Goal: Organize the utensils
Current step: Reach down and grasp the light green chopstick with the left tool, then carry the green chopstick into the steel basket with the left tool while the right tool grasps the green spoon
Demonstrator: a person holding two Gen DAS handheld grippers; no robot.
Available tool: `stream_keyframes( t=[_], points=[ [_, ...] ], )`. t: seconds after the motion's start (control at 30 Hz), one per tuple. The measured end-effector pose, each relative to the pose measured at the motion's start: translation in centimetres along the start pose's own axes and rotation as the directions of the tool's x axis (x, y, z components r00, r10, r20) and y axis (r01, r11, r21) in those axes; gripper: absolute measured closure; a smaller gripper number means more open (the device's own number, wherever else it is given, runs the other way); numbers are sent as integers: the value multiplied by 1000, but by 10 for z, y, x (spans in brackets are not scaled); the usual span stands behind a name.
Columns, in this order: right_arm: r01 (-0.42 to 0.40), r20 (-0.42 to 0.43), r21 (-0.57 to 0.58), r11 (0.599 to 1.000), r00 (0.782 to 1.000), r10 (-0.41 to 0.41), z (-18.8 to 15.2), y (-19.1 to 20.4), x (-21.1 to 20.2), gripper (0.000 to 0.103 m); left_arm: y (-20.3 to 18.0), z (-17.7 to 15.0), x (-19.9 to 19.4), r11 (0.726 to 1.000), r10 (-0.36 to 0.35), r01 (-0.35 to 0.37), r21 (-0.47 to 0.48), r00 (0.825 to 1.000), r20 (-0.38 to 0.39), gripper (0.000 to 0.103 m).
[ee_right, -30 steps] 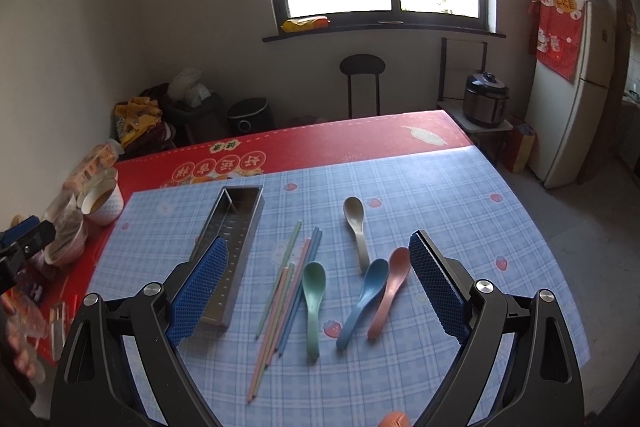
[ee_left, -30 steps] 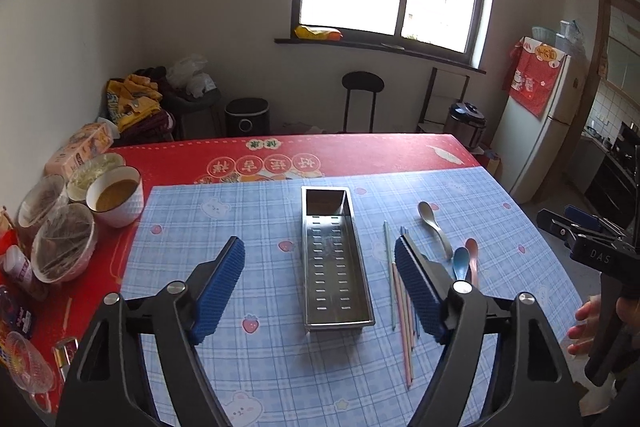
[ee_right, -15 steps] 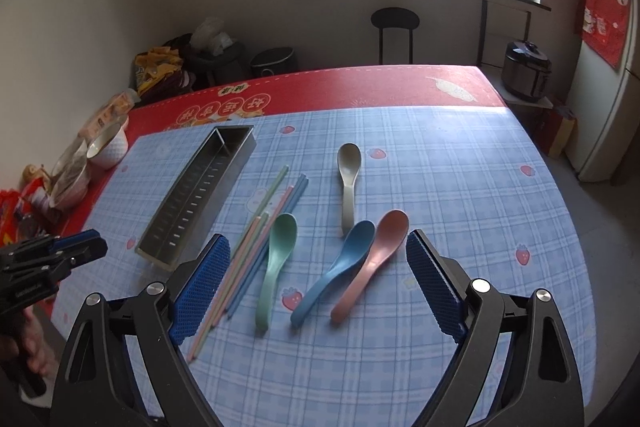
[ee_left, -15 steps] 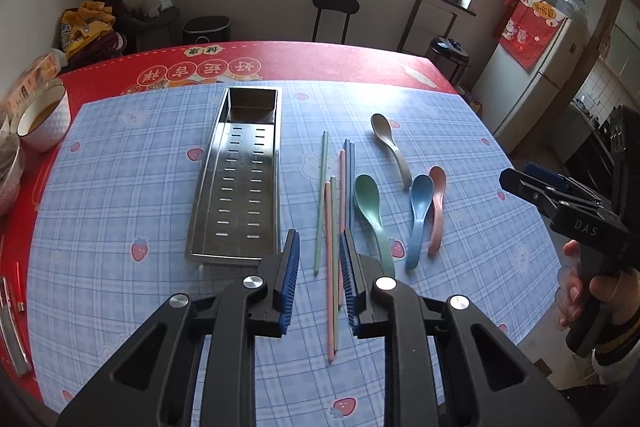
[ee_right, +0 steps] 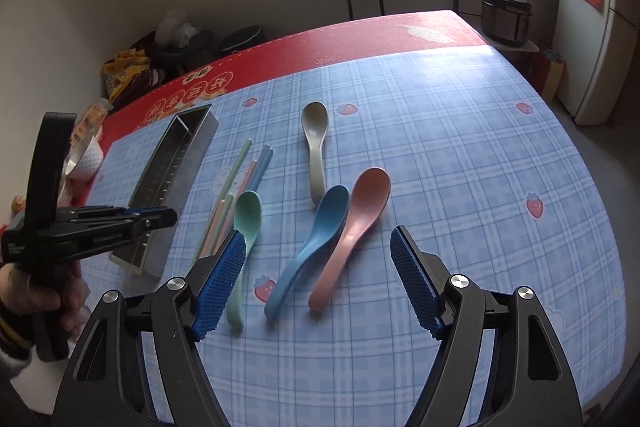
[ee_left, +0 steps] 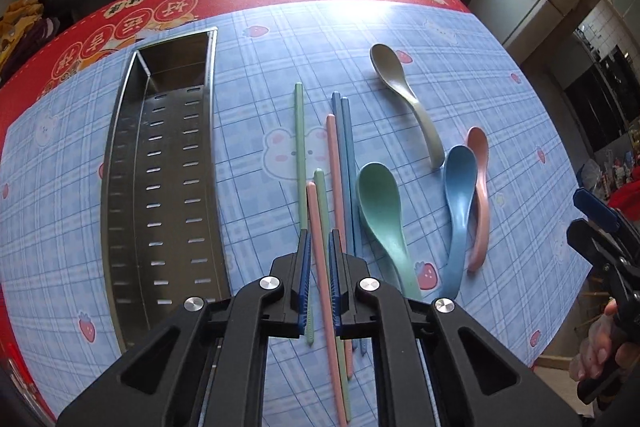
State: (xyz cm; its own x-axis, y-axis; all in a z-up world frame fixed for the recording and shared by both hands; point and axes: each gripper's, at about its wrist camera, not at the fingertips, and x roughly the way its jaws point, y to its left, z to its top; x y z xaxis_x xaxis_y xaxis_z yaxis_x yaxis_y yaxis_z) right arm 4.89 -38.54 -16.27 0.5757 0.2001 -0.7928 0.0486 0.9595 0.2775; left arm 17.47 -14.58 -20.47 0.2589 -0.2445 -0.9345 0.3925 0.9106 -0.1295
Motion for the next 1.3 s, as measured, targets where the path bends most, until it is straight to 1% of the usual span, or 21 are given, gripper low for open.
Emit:
stream_keyframes(
  t=[0.07,0.13,0.23,0.3,0.5,0.67,0.7,0.83,0.93,1.0,1.07,1.1,1.13,1.3],
  points=[
    [13,-8,23,1000,1000,-12,-5,-9,3,31,-2,3,12,999,21,-19,39,999,-28,94],
    [18,-18,55,998,1000,-17,-7,-19,7,31,3,8,22,999,22,-20,32,999,-50,94],
    [24,-21,78,997,1000,-22,-4,-28,14,31,11,21,31,1000,7,-7,0,998,-62,94],
    [20,-21,81,997,1000,-18,0,-30,18,31,13,30,36,1000,0,-1,-18,998,-70,94],
    [11,-12,64,998,1000,-10,16,-30,26,31,9,54,49,1000,9,-10,-22,997,-75,94],
    [9,-9,53,999,1000,-9,26,-30,30,31,5,67,67,999,51,-53,-14,993,-102,94],
    [9,-10,54,999,1000,-8,26,-30,31,31,6,68,68,998,58,-60,-19,994,-92,94],
    [5,-20,62,998,1000,-4,24,-32,35,31,9,63,77,997,72,-77,-33,990,-122,94],
    [-2,-31,69,998,1000,4,22,-33,39,35,9,52,74,996,82,-86,-33,989,-121,94],
    [-10,-36,77,997,999,13,20,-33,41,35,11,41,70,995,86,-91,-30,988,-129,94],
    [-17,-41,83,996,999,20,18,-32,43,35,10,38,70,995,93,-96,-17,988,-120,94],
    [-20,-43,85,996,999,24,17,-32,44,35,10,35,69,995,92,-95,-22,989,-118,94],
    [-23,-43,86,996,999,27,16,-31,45,35,11,35,69,995,94,-98,-30,989,-117,97],
    [-22,-43,93,995,999,26,11,-32,42,35,16,31,65,995,78,-84,-59,992,-94,98]
  ],
)
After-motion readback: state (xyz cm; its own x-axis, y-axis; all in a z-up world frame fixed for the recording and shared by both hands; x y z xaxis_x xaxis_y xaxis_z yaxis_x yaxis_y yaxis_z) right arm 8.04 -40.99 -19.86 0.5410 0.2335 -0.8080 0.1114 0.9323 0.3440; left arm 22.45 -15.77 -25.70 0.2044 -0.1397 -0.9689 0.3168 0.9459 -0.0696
